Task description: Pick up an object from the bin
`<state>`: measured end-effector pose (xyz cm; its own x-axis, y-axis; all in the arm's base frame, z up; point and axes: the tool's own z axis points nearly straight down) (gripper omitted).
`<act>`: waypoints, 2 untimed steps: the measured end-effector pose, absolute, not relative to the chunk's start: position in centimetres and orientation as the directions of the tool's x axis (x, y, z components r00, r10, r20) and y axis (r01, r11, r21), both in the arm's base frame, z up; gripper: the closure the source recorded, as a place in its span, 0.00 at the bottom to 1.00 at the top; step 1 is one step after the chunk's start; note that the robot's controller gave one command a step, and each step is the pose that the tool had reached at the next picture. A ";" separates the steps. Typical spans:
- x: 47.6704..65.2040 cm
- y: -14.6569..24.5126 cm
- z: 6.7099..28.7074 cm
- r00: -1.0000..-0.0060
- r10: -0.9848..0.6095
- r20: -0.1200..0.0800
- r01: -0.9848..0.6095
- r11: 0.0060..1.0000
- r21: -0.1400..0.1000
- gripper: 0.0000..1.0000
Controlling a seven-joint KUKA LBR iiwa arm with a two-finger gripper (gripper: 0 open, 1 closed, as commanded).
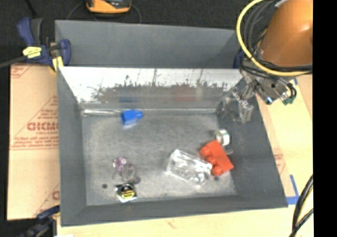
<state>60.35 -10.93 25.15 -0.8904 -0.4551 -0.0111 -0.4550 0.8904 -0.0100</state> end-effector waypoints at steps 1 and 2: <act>57.4 -11.3 19.1 -0.617 -0.787 0.000 -0.787 0.617 0.001 1.00; 56.7 -10.7 16.2 -0.622 -0.783 -0.002 -0.783 0.622 0.002 1.00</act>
Offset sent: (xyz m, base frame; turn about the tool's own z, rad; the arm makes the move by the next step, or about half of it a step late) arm -0.0295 -0.0024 -0.0592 -0.4356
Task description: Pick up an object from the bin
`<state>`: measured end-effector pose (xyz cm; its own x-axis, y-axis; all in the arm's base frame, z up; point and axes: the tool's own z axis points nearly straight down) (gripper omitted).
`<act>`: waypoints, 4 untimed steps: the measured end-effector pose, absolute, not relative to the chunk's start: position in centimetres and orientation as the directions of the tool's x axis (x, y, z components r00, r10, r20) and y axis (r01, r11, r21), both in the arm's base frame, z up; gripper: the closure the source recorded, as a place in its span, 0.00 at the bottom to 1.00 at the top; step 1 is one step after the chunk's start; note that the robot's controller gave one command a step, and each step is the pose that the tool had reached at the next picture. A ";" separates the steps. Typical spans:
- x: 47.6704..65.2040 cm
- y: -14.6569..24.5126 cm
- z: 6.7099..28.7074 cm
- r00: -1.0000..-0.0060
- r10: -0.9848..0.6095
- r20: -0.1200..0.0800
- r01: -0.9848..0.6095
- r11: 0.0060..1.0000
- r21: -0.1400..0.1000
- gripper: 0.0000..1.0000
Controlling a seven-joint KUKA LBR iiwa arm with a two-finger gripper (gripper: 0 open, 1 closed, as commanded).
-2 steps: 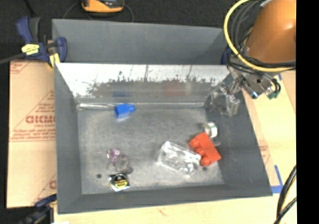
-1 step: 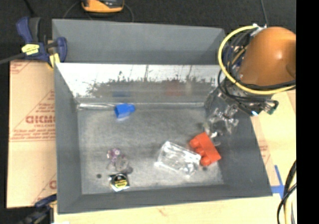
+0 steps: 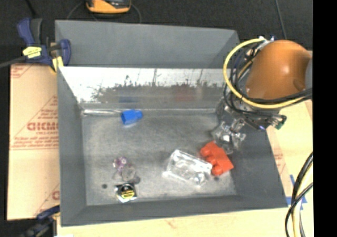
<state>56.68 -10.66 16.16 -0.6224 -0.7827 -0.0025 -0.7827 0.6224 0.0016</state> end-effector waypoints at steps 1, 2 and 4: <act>56.8 -10.7 16.4 -0.625 -0.781 -0.005 -0.781 0.625 -0.001 0.00; 60.1 -12.2 9.4 -0.274 -0.962 -0.003 -0.962 0.274 -0.004 0.00; 60.2 -12.1 9.7 -0.279 -0.960 -0.005 -0.960 0.279 -0.005 0.00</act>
Offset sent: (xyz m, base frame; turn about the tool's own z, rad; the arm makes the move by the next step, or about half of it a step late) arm 0.0000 0.0000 0.0000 0.0000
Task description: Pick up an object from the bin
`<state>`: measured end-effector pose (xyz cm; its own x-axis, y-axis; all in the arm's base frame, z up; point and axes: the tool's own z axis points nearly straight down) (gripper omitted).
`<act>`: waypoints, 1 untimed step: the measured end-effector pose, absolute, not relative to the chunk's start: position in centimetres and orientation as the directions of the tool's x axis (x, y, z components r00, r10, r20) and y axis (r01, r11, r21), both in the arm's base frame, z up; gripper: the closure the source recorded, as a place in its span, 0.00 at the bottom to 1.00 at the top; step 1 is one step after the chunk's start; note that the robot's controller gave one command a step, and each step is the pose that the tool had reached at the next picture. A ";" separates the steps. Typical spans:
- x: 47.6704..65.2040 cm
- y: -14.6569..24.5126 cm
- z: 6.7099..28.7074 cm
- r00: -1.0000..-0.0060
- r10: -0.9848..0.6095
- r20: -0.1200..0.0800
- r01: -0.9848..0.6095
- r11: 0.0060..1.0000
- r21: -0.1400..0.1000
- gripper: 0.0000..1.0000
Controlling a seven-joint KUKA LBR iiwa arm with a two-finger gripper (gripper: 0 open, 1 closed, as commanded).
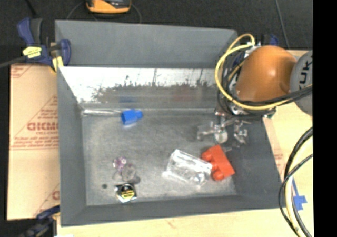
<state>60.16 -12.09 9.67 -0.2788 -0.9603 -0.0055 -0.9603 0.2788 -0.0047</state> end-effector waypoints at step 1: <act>54.5 -10.3 8.8 -0.022 -1.000 -0.001 -1.000 0.022 -0.001 0.00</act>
Offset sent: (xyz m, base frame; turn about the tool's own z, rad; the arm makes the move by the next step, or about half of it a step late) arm -0.0569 0.0176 -0.0089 -0.2624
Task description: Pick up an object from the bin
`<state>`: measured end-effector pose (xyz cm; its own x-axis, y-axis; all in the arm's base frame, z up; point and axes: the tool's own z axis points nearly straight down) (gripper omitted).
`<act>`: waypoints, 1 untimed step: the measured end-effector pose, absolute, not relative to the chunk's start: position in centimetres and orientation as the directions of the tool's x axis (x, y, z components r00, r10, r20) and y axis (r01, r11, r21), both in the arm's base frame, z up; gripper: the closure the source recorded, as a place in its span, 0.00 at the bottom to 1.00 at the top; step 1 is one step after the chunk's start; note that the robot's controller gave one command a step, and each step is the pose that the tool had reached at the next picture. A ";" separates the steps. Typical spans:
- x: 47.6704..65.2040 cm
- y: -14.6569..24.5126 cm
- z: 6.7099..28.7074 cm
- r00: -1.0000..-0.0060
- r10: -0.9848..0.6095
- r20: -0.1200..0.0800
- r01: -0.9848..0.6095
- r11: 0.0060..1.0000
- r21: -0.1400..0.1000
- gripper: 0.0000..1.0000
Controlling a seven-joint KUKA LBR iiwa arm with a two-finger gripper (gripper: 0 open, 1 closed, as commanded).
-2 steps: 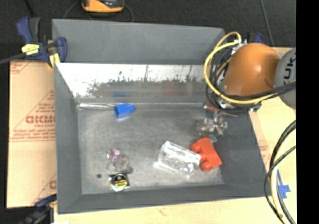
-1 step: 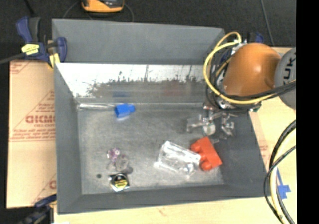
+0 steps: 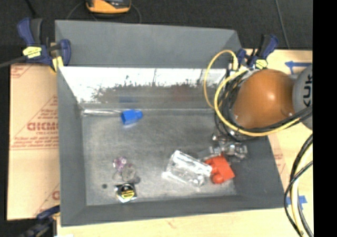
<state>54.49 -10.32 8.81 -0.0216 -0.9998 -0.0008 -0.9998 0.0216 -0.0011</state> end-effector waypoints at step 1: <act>51.6 -10.2 8.0 0.248 -0.969 0.014 -0.968 -0.249 -0.038 0.00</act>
Offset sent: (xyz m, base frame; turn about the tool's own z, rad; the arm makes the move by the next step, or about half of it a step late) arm -0.0414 0.0045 -0.0181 -0.2821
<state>51.55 -10.21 8.02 0.2484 -0.9686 0.0136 -0.9678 -0.2487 -0.0377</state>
